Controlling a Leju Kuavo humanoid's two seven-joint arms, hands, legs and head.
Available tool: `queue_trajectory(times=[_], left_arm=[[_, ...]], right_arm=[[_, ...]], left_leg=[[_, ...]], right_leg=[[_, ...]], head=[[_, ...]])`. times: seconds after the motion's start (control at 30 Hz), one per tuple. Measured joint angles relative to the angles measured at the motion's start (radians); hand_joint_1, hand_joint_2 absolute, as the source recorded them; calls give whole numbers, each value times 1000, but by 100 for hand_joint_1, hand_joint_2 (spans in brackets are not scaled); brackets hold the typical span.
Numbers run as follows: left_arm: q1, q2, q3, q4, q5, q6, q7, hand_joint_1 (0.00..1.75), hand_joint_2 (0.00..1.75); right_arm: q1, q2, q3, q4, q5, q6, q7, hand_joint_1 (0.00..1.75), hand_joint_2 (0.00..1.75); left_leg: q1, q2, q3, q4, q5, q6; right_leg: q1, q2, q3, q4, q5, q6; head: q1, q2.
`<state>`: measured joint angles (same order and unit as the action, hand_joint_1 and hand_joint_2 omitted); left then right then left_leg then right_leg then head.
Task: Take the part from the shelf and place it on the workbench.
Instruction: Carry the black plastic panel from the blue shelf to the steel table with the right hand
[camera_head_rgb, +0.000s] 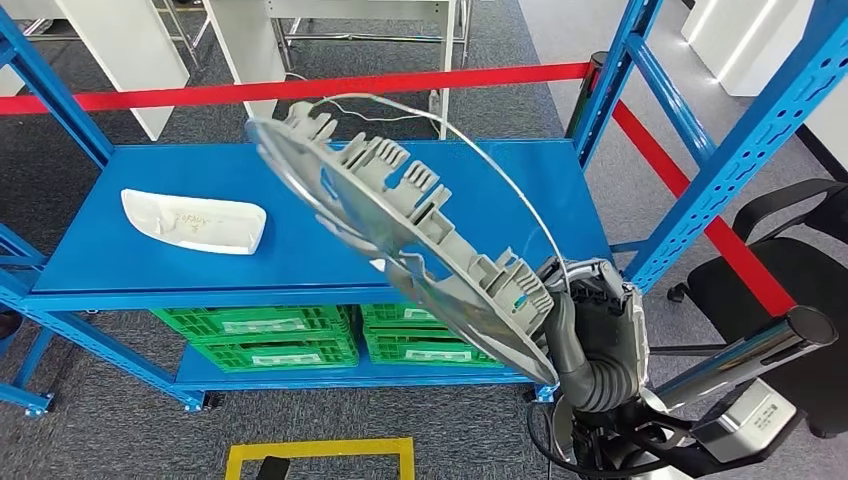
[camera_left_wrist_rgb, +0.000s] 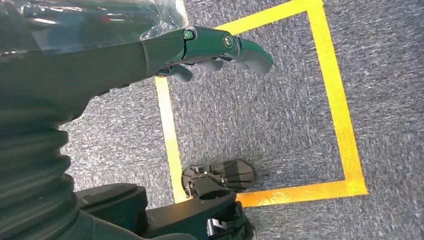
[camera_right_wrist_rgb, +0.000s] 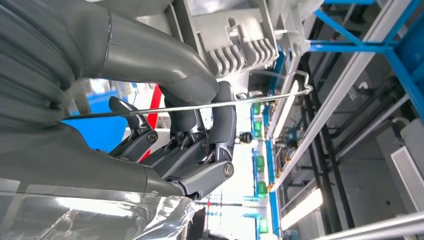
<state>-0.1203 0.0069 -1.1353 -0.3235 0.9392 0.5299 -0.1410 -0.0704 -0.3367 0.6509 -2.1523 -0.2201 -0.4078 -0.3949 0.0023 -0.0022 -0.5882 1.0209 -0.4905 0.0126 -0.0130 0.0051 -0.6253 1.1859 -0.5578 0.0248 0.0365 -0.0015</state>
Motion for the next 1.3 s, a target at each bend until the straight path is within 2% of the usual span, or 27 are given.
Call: queue_trajectory(times=[0.07, 0.1, 0.2, 0.23, 0.3, 0.37, 0.4, 0.43, 0.47, 0.53, 0.57, 0.6, 0.67, 0.73, 0.77, 0.8, 0.87, 0.9, 0.93, 0.97, 1.0, 1.07, 1.1, 1.17, 1.23, 1.27, 1.3], left_arm=[[0, 0, 0, 0, 0, 0, 0, 0, 175], [0, -1, 0, 0, 0, 0, 0, 0, 175], [2, 0, 0, 0, 0, 0, 0, 0, 175], [2, 0, 0, 0, 0, 0, 0, 0, 175], [3, 1, 0, 0, 0, 0, 0, 0, 175], [3, 0, 0, 0, 0, 0, 0, 0, 175], [3, 0, 0, 0, 0, 0, 0, 0, 175], [4, 0, -1, 0, 0, 0, 0, 0, 175], [4, 0, -1, 0, 1, 0, 0, 0, 175], [3, 1, -1, 0, 1, 0, 0, 0, 175], [2, 2, -1, 0, 1, 0, 0, 0, 175], [1, 2, -1, 0, 1, -1, 0, 0, 175], [2, 3, -1, 0, 2, -1, 0, 0, 175], [1, 4, -1, 0, 2, -1, 0, 0, 175], [0, 4, -1, 0, 2, -1, 0, 0, 175], [-1, 3, -1, 0, 2, -1, 0, 0, 175], [-1, 2, -2, 0, 2, -2, 0, 0, 175], [0, 1, -3, 0, 2, -3, 0, 0, 175], [0, 0, -3, 0, 2, -3, 0, 0, 175], [0, 0, -3, 0, 2, -3, 0, 0, 175], [0, -1, -3, 0, 2, -3, 0, 0, 175], [0, -1, -3, 0, 2, -3, 0, 0, 175], [-1, -1, -4, 0, 2, -3, 0, 0, 175], [-1, -2, -4, 0, 3, -3, 0, 0, 175], [0, -1, -4, 0, 3, -3, 0, 0, 175], [0, -1, -5, 0, 3, -3, 0, 0, 175], [-1, -1, -5, 0, 3, -3, 0, 0, 175]], right_arm=[[0, 0, 0, 0, 0, 0, 0, 175, 175], [1, 0, 0, 0, 0, -1, 0, 175, 175], [2, 0, -2, 0, 0, -4, 0, 175, 175], [3, 0, -2, 0, 0, -5, 1, 175, 175], [4, 1, -3, 0, 0, -6, 1, 175, 175], [6, 1, -4, 0, 0, -6, 1, 175, 175], [7, 1, -4, 0, 0, -6, 1, 175, 175], [8, 1, -4, 0, 0, -6, 2, 175, 175], [9, 1, -4, 0, 0, -6, 2, 175, 175], [10, 1, -4, 0, 0, -6, 3, 175, 175], [10, 1, -4, 0, 0, -6, 3, 175, 175], [10, 1, -4, 0, 0, -7, 3, 175, 175], [10, 1, -4, 0, 0, -7, 4, 175, 175], [11, 1, -4, 0, 0, -7, 4, 175, 175], [11, 1, -5, 0, 0, -7, 4, 175, 175], [11, 1, -5, 0, 0, -7, 4, 175, 175], [12, 1, -5, 0, 0, -7, 5, 175, 175], [13, 1, -5, 0, 0, -7, 6, 175, 175], [13, 1, -5, 0, 0, -7, 7, 175, 175], [13, 1, -5, 0, 0, -7, 8, 175, 175], [13, 1, -5, 0, 0, -7, 9, 175, 175], [13, 1, -4, 0, 0, -6, 10, 175, 175], [13, 2, -4, 0, 0, -6, 11, 175, 175], [13, 2, -4, 0, 0, -5, 12, 175, 175], [13, 2, -4, 0, 0, -6, 12, 175, 175], [12, 2, -4, 0, 0, -7, 13, 175, 175], [12, 3, -4, 0, 0, -7, 13, 175, 175]], left_leg=[[-2, -1, -11, 12, 0, -8], [-3, -1, -14, 16, 2, -14], [-3, -3, -19, 19, 8, -32], [-3, -3, -23, 27, -4, -38], [1, -4, -46, 98, -66, -49], [5, -3, -83, 221, -140, -58], [5, -3, -92, 264, -157, -59], [5, -3, -86, 275, -154, -59], [5, -3, -61, 245, -132, -57], [3, -4, 24, 111, -77, -44], [0, -4, 60, 47, -61, -36], [-4, -5, 80, 6, -53, -30], [-12, -5, 83, -18, -48, -20], [-7, -2, 80, -34, -34, -10], [-4, -1, 77, -42, -27, -5], [-1, 1, 73, -48, -21, -3], [-1, 2, 61, -45, -15, 1], [-1, 2, 54, -41, -12, 1], [-1, 3, 47, -36, -10, 0], [0, 3, 40, -30, -9, 0], [1, 3, 33, -22, -10, -2], [2, 2, 19, -5, -12, -9], [1, 2, 13, 1, -11, -16], [-1, 0, 3, 8, -5, -30], [0, -1, -2, 12, -8, -41], [1, -1, -8, 29, -27, -46], [2, -1, -20, 65, -58, -51]], right_leg=[[2, 0, 64, -105, 26, -8], [4, 1, 75, -129, 27, -15], [4, 1, 68, -136, 36, -40], [2, 1, 64, -138, 41, -48], [-2, -2, 55, -141, 52, -60], [0, -3, 44, -141, 60, -64], [1, -4, 39, -140, 64, -64], [1, -4, 34, -140, 68, -64], [2, -4, 30, -139, 71, -63], [3, -3, 25, -138, 75, -59], [3, -3, 23, -138, 79, -54], [2, -2, 20, -139, 83, -48], [-2, -2, 16, -143, 95, -33], [-3, -2, 9, -141, 89, -21], [-2, -2, 1, -121, 68, -17], [-3, -2, -15, -82, 35, -14], [-4, -2, -55, 40, -38, -7], [-5, -2, -68, 89, -57, -4], [-5, -2, -67, 109, -58, -2], [-5, -2, -49, 92, -40, 0], [-6, -3, -15, 40, -10, 0], [-4, -2, 56, -82, 26, -4], [-3, -1, 75, -120, 31, -8], [2, 1, 77, -138, 31, -19], [-2, 0, 70, -143, 39, -35], [-4, -1, 66, -146, 45, -44], [-6, -3, 63, -149, 50, -52]], head=[[1, 0], [1, 0], [1, 0], [-1, 0], [-7, 0], [-12, 0], [-12, 0], [-12, 0], [-12, 0], [-11, 0], [-11, 0], [-11, 0], [-10, 0], [-9, 0], [-8, 0], [-6, 0], [-3, 0], [-2, 0], [-2, 0], [-2, 0], [-2, 0], [-2, 0], [-2, 0], [-3, 0], [-4, 0], [-6, 0], [-9, 0]])
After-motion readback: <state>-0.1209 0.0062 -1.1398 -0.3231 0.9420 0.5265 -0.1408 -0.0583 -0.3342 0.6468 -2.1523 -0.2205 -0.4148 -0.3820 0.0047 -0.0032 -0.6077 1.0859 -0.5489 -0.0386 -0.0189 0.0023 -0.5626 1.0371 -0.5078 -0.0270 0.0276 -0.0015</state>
